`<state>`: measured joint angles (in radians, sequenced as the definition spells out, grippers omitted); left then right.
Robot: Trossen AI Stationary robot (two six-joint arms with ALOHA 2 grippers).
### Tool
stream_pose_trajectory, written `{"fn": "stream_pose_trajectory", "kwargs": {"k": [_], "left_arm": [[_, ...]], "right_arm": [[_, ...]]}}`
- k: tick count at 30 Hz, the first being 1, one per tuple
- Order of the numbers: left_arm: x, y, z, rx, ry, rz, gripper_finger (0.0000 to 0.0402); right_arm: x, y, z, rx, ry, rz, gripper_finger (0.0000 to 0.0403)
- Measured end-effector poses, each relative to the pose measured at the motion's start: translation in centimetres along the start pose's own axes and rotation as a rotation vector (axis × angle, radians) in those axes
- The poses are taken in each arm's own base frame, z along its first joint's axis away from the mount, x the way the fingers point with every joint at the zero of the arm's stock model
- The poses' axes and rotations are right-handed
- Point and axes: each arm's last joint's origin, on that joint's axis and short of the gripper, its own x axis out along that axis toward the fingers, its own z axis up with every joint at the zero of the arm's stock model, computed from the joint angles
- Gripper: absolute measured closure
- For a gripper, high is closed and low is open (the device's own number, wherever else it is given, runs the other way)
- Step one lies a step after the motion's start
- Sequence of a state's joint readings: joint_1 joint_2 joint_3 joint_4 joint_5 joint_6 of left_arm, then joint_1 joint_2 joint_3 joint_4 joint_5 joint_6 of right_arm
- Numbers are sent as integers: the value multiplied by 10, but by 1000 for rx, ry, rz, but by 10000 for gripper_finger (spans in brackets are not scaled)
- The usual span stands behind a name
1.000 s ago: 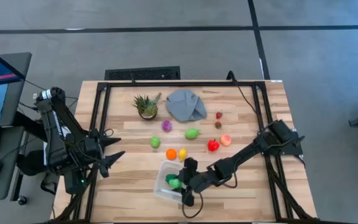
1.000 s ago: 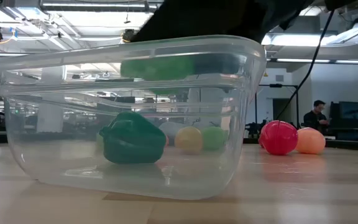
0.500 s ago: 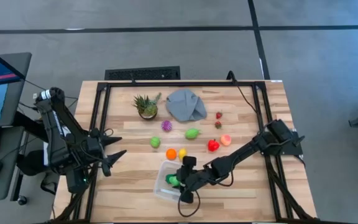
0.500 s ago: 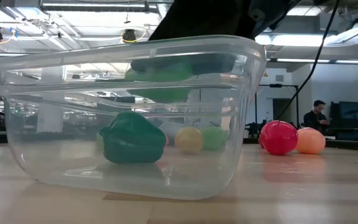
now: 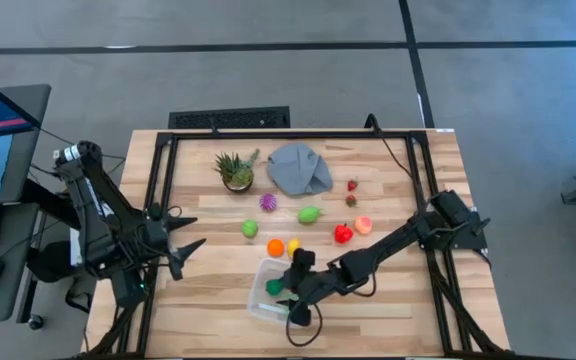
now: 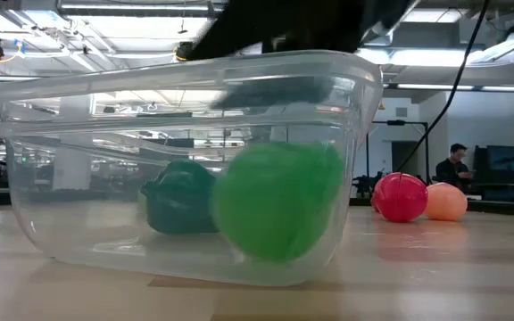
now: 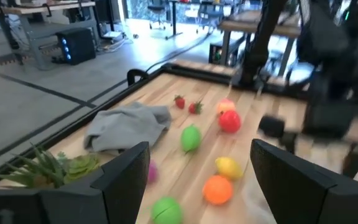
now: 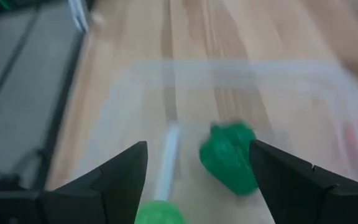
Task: Pick and placing Produce into tupperware
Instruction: Put the cabbage into the transparent bin
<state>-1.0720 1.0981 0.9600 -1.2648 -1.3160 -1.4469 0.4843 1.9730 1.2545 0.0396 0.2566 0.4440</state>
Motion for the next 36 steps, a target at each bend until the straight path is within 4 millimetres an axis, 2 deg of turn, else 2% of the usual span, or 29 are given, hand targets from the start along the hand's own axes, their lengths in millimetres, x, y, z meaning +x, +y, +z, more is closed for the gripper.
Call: {"fn": "stream_pose_trajectory", "kwargs": {"k": [6, 11, 16, 20, 25, 36], "left_arm": [[11, 3, 1, 135, 98, 51, 132], [23, 6, 2, 203, 211, 89, 132], [29, 8, 1, 267, 248, 99, 132], [37, 11, -27, 232, 330, 36, 132], [51, 10, -61, 113, 295, -83, 132], [80, 32, -101, 133, 330, -10, 132]], "right_arm": [[-40, 3, 36, -46, -151, -17, 97], [-76, -6, 63, -54, -249, -67, 97], [-103, -16, 81, -23, -313, -98, 97], [-123, -18, 92, 3, -379, -80, 97], [-144, -13, 102, 18, -474, -58, 97], [-183, 10, 105, 47, -633, -113, 97]]}}
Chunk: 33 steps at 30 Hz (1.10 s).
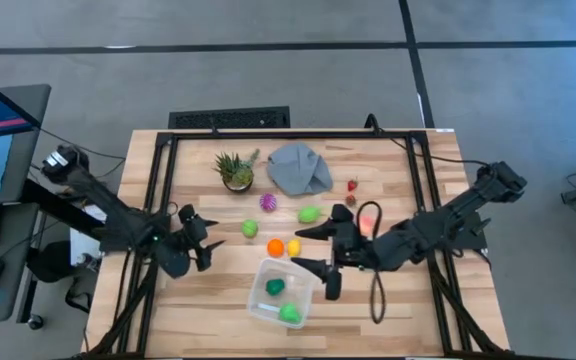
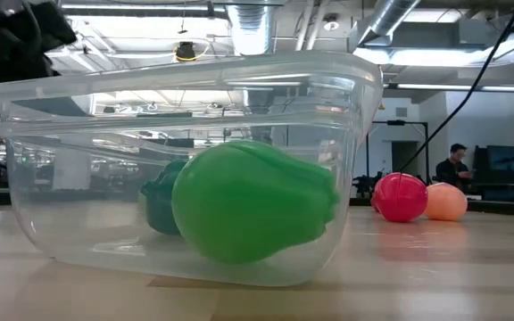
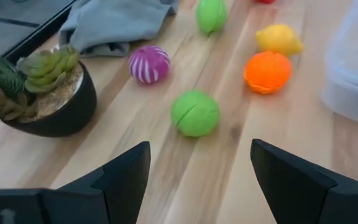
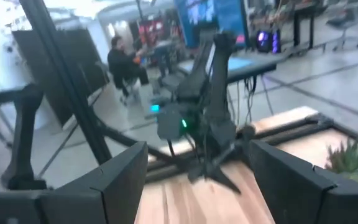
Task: Pick and placing Produce into tupperware
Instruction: Put the cabbage into the transparent bin
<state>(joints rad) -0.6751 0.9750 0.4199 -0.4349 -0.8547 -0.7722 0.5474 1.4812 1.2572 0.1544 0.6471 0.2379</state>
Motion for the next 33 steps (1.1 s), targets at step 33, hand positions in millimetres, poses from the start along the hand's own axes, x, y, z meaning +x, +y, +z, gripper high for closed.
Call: {"fn": "stream_pose_trajectory", "kwargs": {"k": [33], "left_arm": [[100, 26, 28, 245, 168, -245, 119]], "right_arm": [[-98, 37, 29, -125, -122, -327, 97]]}}
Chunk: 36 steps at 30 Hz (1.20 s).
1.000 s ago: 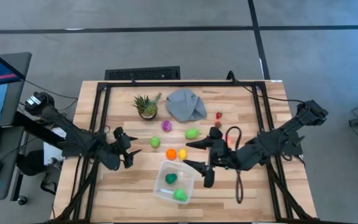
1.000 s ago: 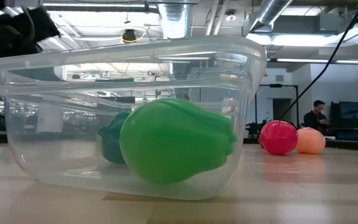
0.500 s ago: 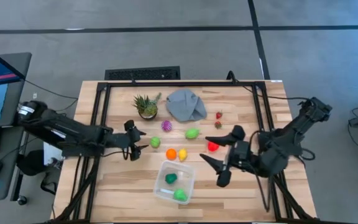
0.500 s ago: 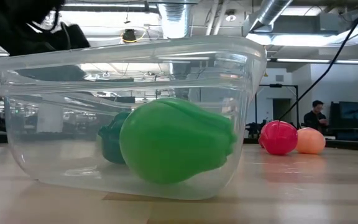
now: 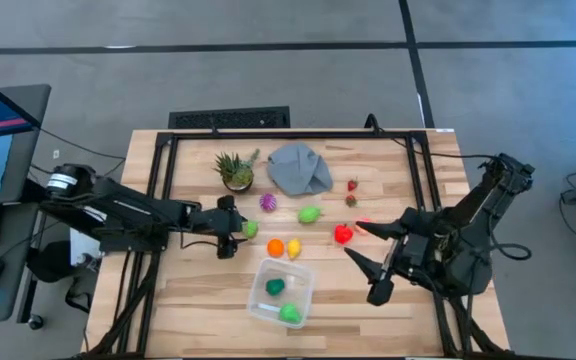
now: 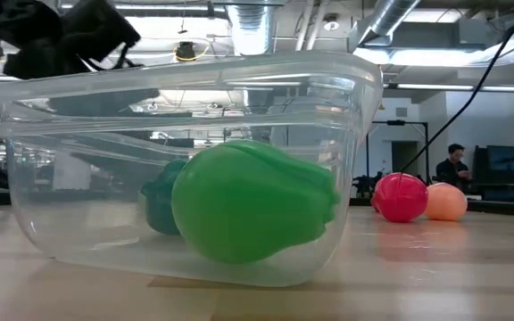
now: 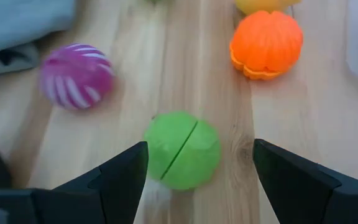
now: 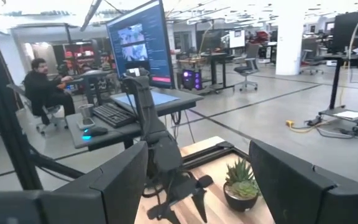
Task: Pick and placing Produce into tupperware
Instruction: Put the cabbage into the transparent bin
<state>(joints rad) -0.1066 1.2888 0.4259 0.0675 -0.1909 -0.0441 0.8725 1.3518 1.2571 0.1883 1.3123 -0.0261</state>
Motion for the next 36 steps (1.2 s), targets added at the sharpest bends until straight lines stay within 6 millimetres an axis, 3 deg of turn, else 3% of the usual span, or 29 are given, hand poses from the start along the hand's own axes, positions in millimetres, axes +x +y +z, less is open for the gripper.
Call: {"fn": "stream_pose_trajectory", "kwargs": {"k": [11, 21, 36], "left_arm": [[26, 4, 21, 60, 74, 67, 119], [29, 22, 21, 5, 99, 13, 119], [29, 30, 15, -117, 159, -7, 119]], "right_arm": [[-20, 4, -1, 21, 8, -31, 97], [-30, 5, -2, 10, 13, -51, 97], [-29, 5, -2, -2, 14, -51, 98]]}}
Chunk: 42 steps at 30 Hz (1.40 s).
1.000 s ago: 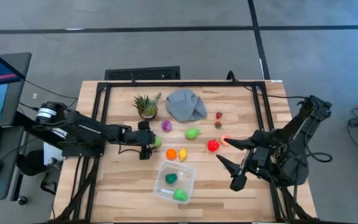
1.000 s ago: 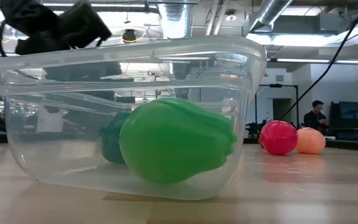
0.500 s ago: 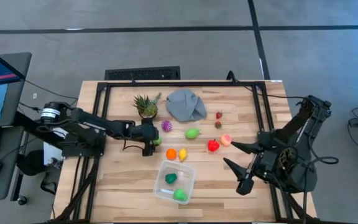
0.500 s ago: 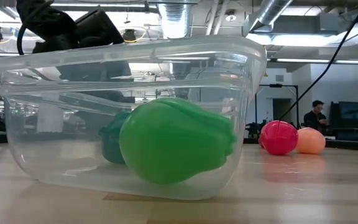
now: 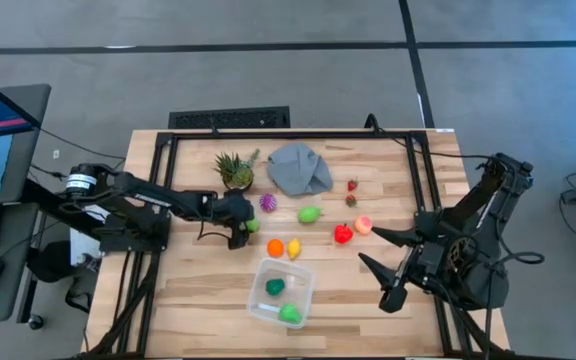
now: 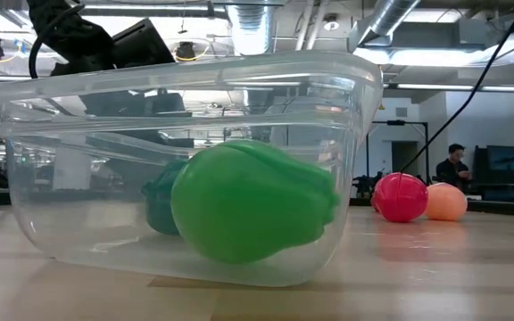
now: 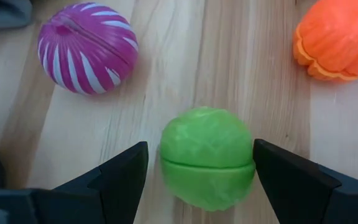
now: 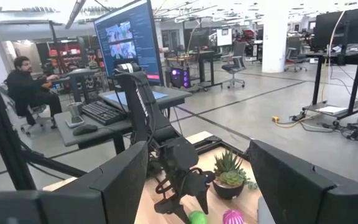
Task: Pick and placing Produce into tupperware
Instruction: Put the cabbage into the transparent bin
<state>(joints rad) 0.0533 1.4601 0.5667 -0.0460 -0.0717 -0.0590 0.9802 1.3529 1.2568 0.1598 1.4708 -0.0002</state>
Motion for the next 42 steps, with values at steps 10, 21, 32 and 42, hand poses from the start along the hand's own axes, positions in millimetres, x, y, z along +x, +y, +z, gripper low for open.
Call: {"fn": "stream_pose_trajectory", "kwargs": {"k": [10, 21, 32, 42], "left_arm": [[0, 2, -1, -27, 9, -8, 119], [0, 3, -1, -52, 14, -11, 119], [0, 3, -2, -54, 21, -31, 119], [0, 3, -1, -67, 11, -33, 119]], "right_arm": [[0, 0, 0, 2, 0, 3, 97], [0, 0, 0, 2, 0, 3, 97], [0, 0, 0, 0, 0, 3, 97], [0, 0, 0, 1, 0, 4, 97]]}}
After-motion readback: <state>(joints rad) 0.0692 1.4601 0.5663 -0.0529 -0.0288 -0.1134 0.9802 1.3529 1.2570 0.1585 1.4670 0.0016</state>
